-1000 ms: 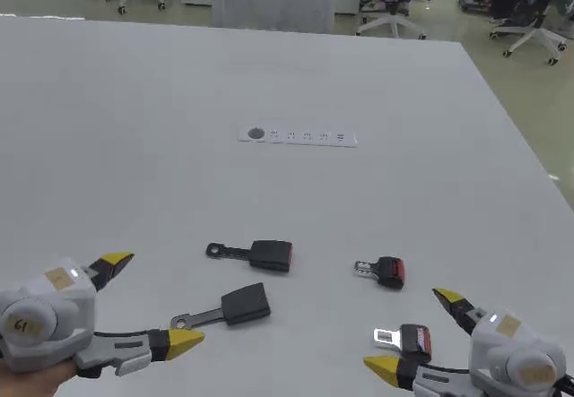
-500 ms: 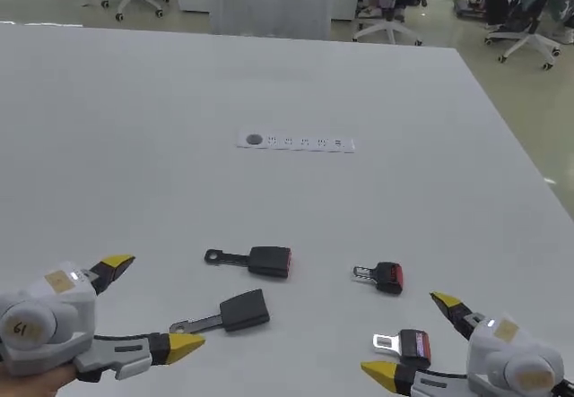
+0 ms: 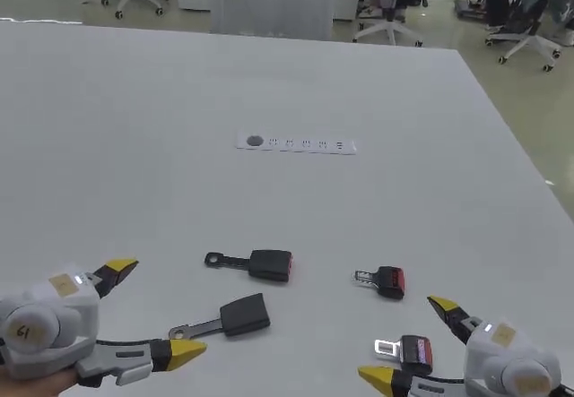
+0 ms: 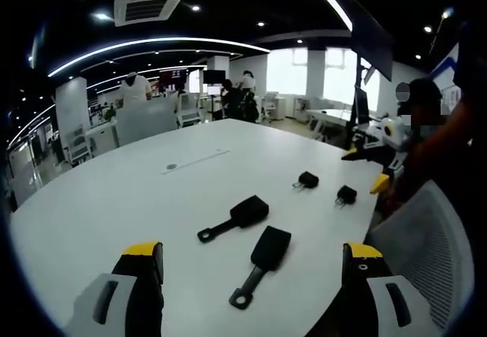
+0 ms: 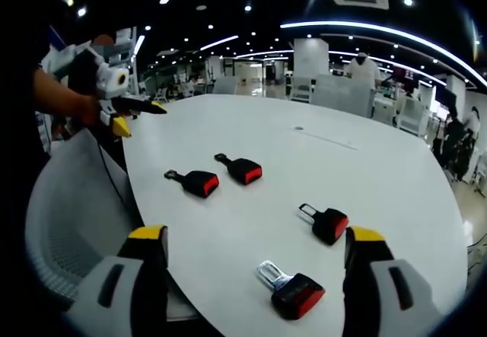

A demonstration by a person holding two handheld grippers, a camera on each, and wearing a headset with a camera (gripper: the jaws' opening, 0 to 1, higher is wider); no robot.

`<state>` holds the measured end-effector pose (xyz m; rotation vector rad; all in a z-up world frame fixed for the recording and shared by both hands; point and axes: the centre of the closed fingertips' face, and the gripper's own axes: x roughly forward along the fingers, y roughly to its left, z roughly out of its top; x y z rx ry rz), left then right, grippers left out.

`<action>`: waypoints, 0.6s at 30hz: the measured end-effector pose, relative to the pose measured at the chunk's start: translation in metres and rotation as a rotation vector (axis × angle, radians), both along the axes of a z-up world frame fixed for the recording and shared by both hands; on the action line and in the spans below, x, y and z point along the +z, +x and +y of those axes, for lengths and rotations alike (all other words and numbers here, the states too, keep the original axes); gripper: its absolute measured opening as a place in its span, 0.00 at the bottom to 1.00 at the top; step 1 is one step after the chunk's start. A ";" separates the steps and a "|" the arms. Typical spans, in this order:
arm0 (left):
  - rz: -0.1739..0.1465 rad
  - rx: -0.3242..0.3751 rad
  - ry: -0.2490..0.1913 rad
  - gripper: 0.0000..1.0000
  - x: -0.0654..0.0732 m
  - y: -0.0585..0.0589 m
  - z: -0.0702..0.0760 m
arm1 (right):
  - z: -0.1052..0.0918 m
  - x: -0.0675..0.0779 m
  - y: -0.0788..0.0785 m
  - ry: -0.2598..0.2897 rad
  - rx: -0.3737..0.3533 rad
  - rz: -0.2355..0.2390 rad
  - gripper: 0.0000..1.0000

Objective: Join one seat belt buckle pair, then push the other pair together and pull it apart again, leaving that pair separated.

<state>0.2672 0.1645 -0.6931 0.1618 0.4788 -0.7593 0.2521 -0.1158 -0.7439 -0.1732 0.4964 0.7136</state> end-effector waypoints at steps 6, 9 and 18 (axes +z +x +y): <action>0.000 -0.005 0.001 1.00 0.000 0.002 -0.001 | 0.000 0.000 0.000 -0.006 0.005 0.004 0.97; 0.001 -0.008 0.001 1.00 -0.001 0.002 -0.001 | -0.001 -0.002 0.000 -0.006 0.005 0.008 0.97; 0.007 -0.007 -0.001 1.00 -0.006 0.001 0.000 | 0.001 -0.005 -0.002 -0.002 0.002 0.015 0.97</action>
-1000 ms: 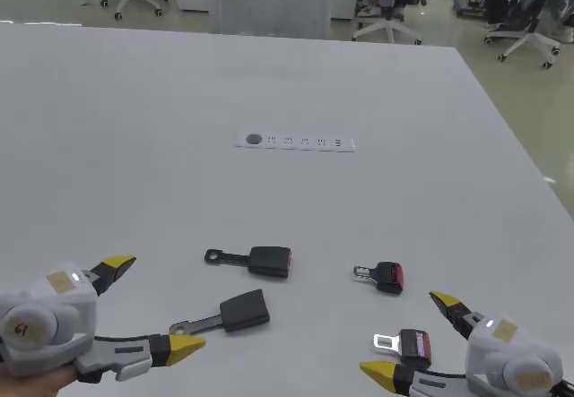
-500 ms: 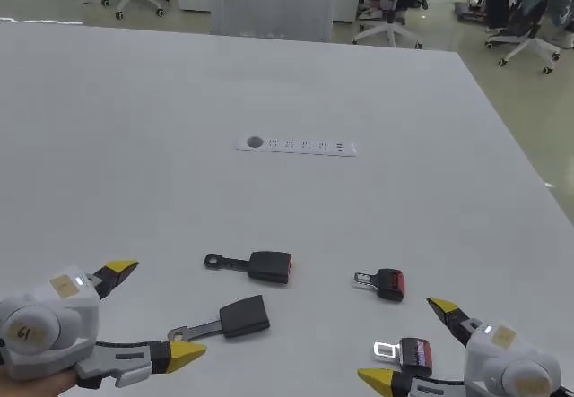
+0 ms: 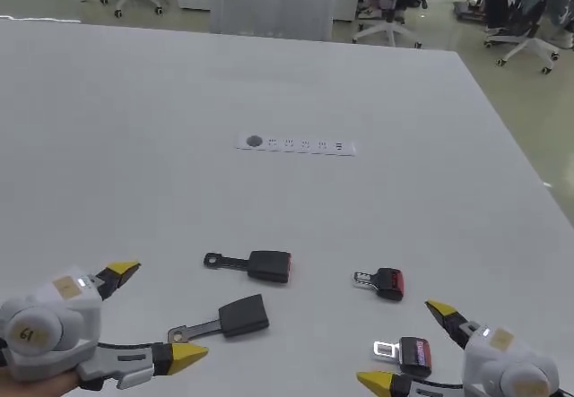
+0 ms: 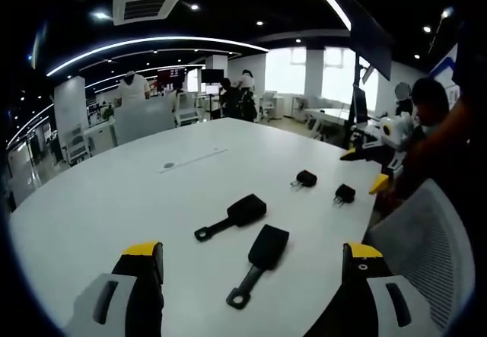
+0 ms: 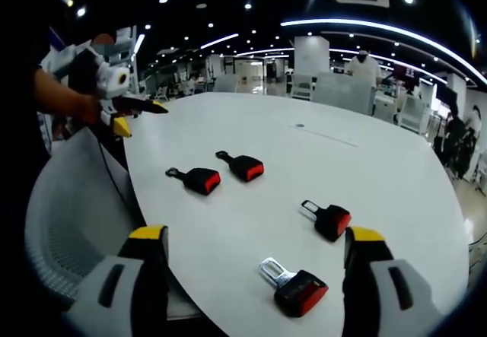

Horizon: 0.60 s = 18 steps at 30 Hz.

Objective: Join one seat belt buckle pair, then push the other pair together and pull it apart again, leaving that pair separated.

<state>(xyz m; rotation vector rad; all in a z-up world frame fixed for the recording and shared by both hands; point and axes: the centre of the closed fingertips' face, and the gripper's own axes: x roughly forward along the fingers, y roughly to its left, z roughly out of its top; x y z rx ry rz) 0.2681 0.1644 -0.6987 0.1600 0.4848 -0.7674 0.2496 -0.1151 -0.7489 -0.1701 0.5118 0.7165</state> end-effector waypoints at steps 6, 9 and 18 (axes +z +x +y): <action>0.001 0.006 -0.001 1.00 -0.002 0.003 0.004 | 0.000 0.000 0.003 0.003 -0.004 0.000 0.97; 0.000 0.005 -0.003 1.00 -0.002 0.004 0.004 | 0.002 0.000 0.003 0.004 -0.003 0.001 0.97; 0.001 0.002 0.000 1.00 -0.005 0.006 0.004 | 0.001 -0.002 0.007 0.001 -0.002 0.003 0.97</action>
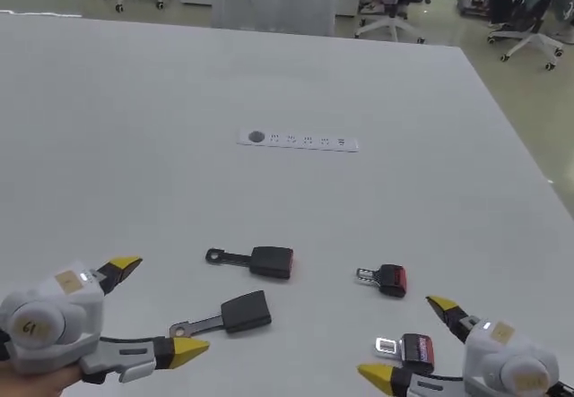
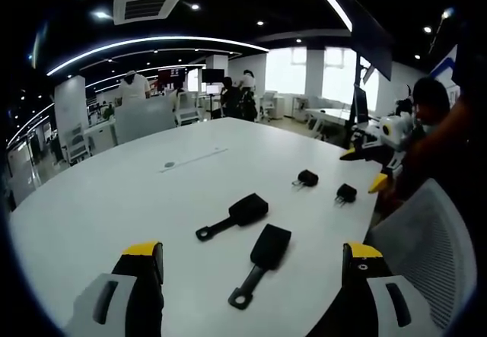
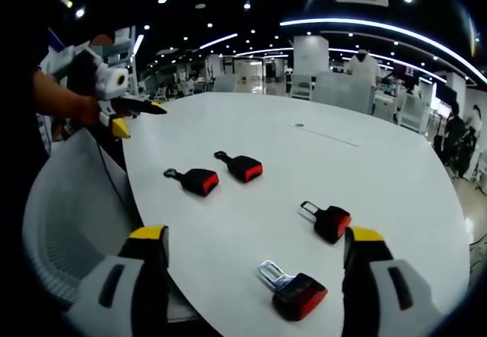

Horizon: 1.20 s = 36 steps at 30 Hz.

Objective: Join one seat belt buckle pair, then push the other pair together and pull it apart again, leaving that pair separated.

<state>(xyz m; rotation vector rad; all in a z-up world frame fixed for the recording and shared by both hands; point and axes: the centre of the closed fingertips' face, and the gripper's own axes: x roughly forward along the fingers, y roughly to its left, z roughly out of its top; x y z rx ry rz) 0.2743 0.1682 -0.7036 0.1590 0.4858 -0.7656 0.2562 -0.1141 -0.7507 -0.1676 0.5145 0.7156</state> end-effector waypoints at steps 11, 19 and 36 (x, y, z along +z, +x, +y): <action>0.009 -0.006 0.006 1.00 -0.004 -0.001 -0.005 | -0.006 -0.001 0.003 -0.005 -0.004 0.003 0.96; 0.016 -0.027 0.023 0.99 -0.009 0.000 -0.014 | -0.013 -0.004 0.004 -0.010 0.002 0.012 0.95; 0.055 -0.113 0.088 0.95 -0.034 0.010 -0.037 | -0.033 -0.023 0.006 -0.041 0.048 0.075 0.92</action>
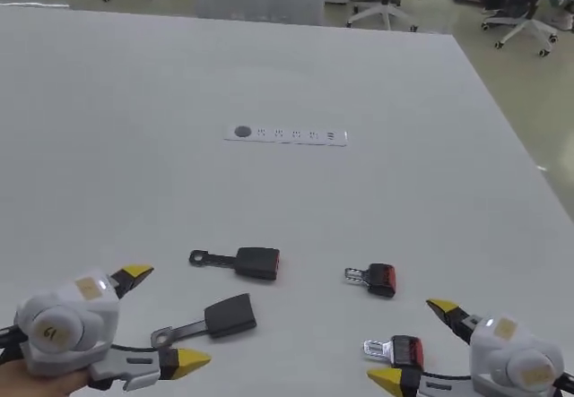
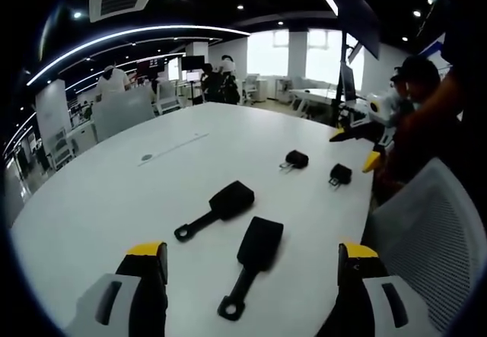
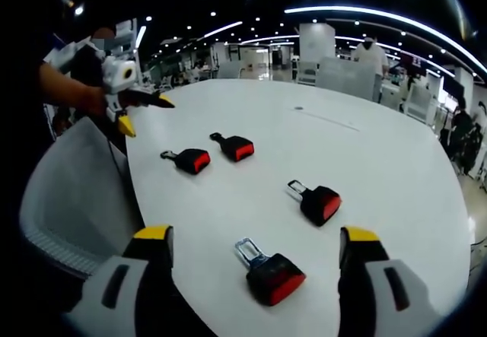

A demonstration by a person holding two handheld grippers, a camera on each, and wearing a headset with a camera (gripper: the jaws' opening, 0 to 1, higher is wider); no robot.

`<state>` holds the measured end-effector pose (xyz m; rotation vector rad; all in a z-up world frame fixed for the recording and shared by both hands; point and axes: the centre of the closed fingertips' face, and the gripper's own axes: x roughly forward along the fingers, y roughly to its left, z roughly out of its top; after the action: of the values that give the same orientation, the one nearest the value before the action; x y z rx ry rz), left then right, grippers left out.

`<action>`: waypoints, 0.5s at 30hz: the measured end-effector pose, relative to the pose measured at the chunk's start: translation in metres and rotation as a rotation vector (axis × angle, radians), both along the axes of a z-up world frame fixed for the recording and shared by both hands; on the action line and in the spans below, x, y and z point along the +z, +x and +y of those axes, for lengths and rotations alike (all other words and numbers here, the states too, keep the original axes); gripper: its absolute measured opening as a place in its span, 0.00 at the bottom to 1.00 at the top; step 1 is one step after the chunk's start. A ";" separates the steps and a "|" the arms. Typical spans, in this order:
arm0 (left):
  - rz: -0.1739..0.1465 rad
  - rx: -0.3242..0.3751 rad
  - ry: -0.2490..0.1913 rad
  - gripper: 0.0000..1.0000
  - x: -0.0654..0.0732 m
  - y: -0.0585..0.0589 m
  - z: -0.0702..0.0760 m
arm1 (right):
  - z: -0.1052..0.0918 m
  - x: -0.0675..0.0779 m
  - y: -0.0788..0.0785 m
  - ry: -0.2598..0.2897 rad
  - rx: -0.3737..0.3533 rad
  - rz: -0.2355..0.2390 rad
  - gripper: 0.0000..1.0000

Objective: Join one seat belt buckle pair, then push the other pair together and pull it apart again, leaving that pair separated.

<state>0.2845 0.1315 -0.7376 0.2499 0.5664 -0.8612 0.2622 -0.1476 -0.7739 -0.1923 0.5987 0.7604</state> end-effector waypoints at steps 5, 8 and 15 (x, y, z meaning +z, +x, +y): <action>0.016 -0.022 0.012 0.93 -0.009 0.006 -0.008 | -0.006 -0.008 0.001 -0.011 0.018 0.028 0.90; 0.031 -0.032 0.017 0.93 -0.015 0.010 -0.013 | -0.009 -0.014 0.002 -0.019 0.030 0.048 0.88; 0.070 -0.081 0.049 0.90 -0.035 0.014 -0.026 | -0.016 -0.028 0.004 -0.045 0.073 0.091 0.85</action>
<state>0.2989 0.1055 -0.7725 0.2897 0.6466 -0.9385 0.2658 -0.1634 -0.8020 -0.2227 0.6982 0.8302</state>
